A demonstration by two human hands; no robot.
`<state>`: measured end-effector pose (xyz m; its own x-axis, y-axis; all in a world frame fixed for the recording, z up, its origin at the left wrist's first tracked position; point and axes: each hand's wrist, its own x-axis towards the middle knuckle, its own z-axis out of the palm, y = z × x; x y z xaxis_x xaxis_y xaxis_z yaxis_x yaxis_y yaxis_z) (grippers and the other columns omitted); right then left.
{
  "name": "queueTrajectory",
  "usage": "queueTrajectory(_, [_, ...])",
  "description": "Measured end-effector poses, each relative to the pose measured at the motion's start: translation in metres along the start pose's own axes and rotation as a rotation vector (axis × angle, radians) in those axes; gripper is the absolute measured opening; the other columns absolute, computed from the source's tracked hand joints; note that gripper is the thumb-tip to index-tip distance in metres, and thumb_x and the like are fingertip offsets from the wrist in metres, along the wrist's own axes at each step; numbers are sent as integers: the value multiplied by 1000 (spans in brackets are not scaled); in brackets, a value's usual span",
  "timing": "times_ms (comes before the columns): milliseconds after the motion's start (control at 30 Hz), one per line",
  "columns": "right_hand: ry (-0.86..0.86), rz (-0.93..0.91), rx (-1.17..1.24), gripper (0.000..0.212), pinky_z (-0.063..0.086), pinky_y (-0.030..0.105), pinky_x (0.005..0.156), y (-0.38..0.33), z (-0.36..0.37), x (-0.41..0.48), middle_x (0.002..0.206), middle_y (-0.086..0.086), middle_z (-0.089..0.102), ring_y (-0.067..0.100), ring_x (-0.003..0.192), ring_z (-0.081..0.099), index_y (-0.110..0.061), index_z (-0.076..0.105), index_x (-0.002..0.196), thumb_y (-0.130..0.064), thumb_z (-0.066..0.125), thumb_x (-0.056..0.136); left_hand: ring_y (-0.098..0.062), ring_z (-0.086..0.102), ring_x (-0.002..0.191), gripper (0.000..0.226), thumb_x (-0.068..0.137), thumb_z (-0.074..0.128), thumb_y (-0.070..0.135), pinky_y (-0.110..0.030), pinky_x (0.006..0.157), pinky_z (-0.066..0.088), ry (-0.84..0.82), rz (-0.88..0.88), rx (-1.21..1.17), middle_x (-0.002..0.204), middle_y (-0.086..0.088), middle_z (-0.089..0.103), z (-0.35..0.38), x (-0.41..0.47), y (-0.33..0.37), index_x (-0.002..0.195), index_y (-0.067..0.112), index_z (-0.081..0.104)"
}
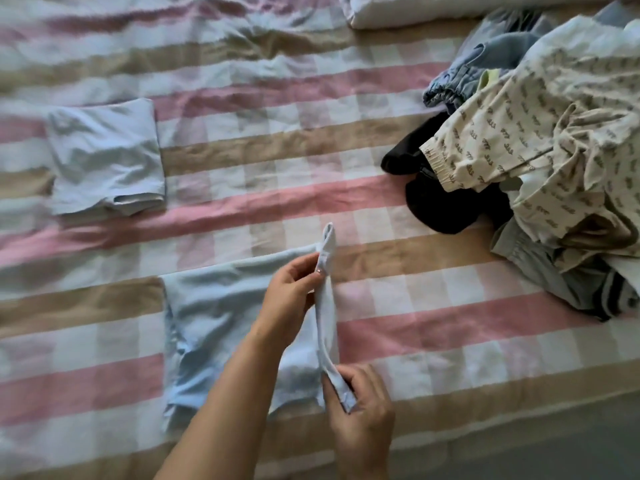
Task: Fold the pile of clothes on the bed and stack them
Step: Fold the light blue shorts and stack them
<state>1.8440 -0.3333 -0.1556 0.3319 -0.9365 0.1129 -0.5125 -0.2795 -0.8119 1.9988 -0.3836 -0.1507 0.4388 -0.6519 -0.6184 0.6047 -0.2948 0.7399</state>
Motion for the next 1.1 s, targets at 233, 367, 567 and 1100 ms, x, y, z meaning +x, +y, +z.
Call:
queueTrajectory(233, [-246, -381, 89, 9, 44, 23, 55, -60, 66, -39, 64, -1, 57, 15, 60, 52, -20, 64, 81, -14, 64, 74, -17, 66, 73, 38, 66, 40, -4, -25, 74, 53, 24, 26, -326, 79, -8, 71, -118, -43, 33, 83, 7, 72])
queueTrajectory(367, [-452, -444, 33, 6, 42, 25, 48, -82, 108, -58, 64, 0, 55, 18, 57, 53, -19, 64, 79, -15, 64, 75, -20, 62, 79, 40, 78, 31, -12, -27, 76, 50, 190, 31, -248, 84, -10, 69, -176, -45, 21, 94, 4, 65])
queueTrajectory(567, [-812, -360, -178, 18, 43, 25, 45, -84, 139, -63, 73, 3, 57, 23, 64, 59, -17, 65, 80, -17, 63, 62, -17, 58, 95, 24, 88, 51, -2, -25, 82, 48, 585, 125, 230, 107, -10, 64, -208, -31, -12, 109, 6, 61])
queueTrajectory(1100, [-427, 668, -13, 17, 39, 27, 62, -29, 103, -15, 86, 3, 66, 21, 78, 61, -9, 62, 94, -21, 66, 84, -18, 39, 57, 33, 88, 61, 21, -28, 53, 29, 658, -61, 360, 59, -8, 44, -189, -103, -77, 65, 1, 46])
